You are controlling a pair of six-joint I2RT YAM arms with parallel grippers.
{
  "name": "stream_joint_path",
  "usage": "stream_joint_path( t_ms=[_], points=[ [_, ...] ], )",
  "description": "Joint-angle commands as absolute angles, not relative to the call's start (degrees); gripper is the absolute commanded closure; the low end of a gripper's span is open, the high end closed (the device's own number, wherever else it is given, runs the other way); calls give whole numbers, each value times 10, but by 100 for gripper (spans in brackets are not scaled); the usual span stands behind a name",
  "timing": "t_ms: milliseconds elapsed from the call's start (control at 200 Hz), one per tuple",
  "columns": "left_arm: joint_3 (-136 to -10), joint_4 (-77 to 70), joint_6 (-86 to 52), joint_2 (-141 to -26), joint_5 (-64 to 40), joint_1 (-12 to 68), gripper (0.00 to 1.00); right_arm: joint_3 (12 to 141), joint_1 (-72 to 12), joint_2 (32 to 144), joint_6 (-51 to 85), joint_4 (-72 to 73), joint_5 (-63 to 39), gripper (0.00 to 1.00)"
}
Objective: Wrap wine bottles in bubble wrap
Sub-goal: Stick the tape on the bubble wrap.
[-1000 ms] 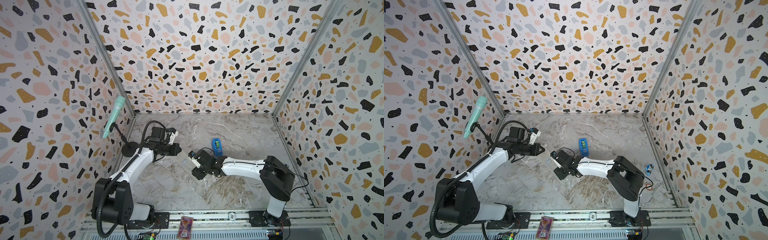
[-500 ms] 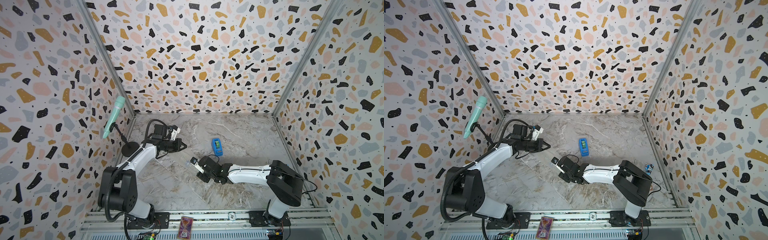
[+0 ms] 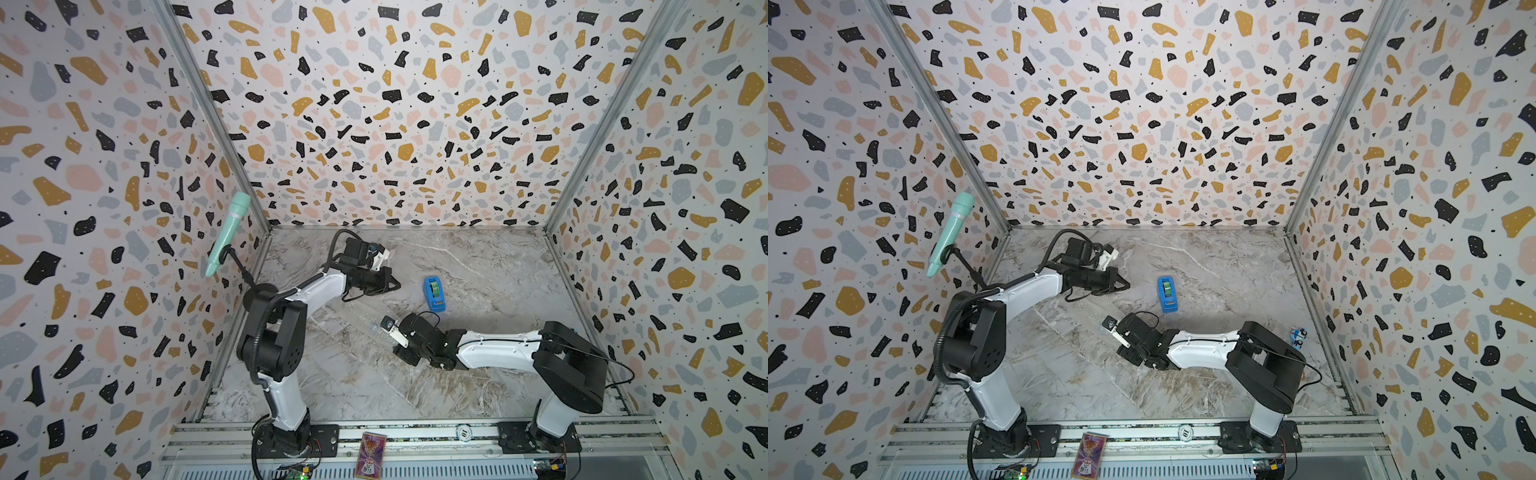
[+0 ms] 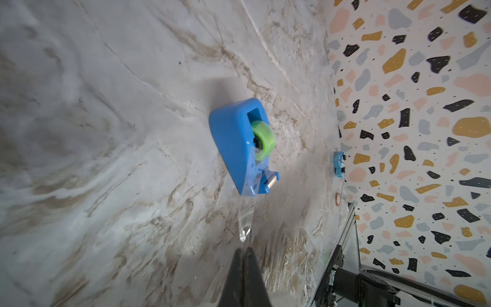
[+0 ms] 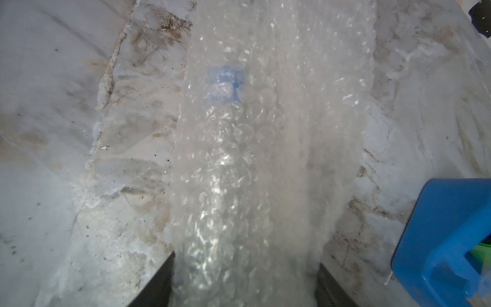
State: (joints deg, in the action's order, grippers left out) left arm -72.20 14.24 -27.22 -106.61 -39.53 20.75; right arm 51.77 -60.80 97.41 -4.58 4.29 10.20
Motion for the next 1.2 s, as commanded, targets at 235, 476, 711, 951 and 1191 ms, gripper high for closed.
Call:
stream_joint_path(
  t_ms=[235,476,711,951,1191],
  points=[
    [-730,273,-197,-1080,-315,224,100,507,-612,943,-40,32,108,44],
    [-685,294,-188,-1022,-297,224,100,519,-612,930,-23,2,110,28],
    [-684,305,-179,-1022,-293,223,100,535,-611,873,-13,-28,75,9],
    [-685,331,-168,-1002,-285,224,100,588,-481,824,67,-77,-74,12],
    [-658,318,-174,-981,-293,224,100,709,-382,955,135,-196,-170,22]
  ],
)
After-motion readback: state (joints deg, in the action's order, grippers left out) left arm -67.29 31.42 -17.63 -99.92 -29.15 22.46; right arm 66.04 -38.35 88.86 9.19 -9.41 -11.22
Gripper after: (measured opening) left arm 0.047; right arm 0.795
